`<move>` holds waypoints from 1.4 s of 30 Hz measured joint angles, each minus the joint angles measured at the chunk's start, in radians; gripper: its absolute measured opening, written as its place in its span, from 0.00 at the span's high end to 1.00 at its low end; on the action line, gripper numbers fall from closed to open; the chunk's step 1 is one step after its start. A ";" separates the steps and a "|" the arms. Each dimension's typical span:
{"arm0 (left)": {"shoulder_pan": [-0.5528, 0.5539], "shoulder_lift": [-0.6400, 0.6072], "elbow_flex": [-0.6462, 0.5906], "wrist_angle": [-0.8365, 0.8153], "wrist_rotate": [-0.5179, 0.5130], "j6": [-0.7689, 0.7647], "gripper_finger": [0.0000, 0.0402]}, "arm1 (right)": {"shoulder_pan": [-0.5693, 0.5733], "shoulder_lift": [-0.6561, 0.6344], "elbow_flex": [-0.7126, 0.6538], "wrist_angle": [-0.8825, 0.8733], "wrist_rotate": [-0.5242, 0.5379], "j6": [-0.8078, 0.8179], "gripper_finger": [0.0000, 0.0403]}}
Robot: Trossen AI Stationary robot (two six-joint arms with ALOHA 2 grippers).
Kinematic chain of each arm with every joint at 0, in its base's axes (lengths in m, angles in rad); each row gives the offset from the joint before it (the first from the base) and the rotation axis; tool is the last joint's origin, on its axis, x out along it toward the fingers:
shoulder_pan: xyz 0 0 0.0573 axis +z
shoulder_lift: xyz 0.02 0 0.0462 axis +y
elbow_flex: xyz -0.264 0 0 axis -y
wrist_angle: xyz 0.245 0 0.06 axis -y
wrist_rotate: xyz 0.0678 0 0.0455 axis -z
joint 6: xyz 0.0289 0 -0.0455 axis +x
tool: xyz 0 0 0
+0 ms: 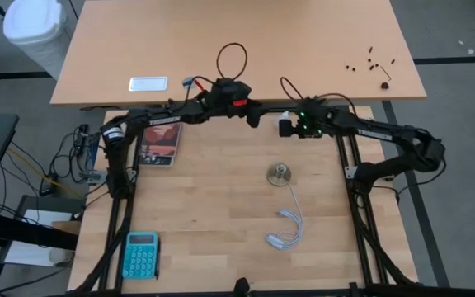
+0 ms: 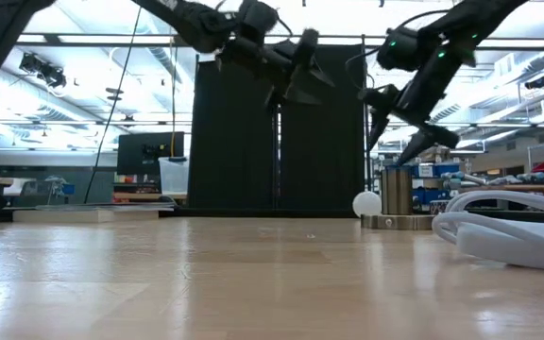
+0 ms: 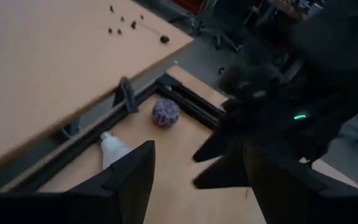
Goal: Screw lightbulb
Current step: Move the white lightbulb to the left side of the lamp
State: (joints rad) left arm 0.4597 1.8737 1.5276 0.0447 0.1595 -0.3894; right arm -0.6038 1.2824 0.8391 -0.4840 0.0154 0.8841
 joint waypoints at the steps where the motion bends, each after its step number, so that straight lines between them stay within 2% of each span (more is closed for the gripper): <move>1: -0.002 -0.016 0.000 -0.013 -0.012 0.016 0.38 | -0.009 0.023 0.013 0.006 0.000 -0.013 0.24; 7: -0.004 -0.106 0.001 -0.159 -0.098 0.129 0.38 | -0.055 0.145 0.108 0.012 0.046 -0.065 0.24; 14: -0.004 -0.186 0.001 -0.315 -0.103 0.223 0.38 | -0.094 0.309 0.241 0.013 0.089 -0.079 0.24; 21: 0.003 -0.237 0.001 -0.454 -0.110 0.294 0.38 | -0.113 0.443 0.358 -0.076 0.215 -0.080 0.24; 33: 0.008 -0.253 0.001 -0.485 -0.112 0.308 0.38 | -0.121 0.574 0.357 -0.080 0.222 -0.100 0.24; 42: 0.008 -0.253 0.001 -0.485 -0.111 0.307 0.38 | -0.126 0.597 0.357 -0.061 0.237 -0.157 0.24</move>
State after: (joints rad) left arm 0.4675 1.6203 1.5284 -0.4405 0.0483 -0.0821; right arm -0.7302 1.8797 1.1957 -0.5452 0.2529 0.7269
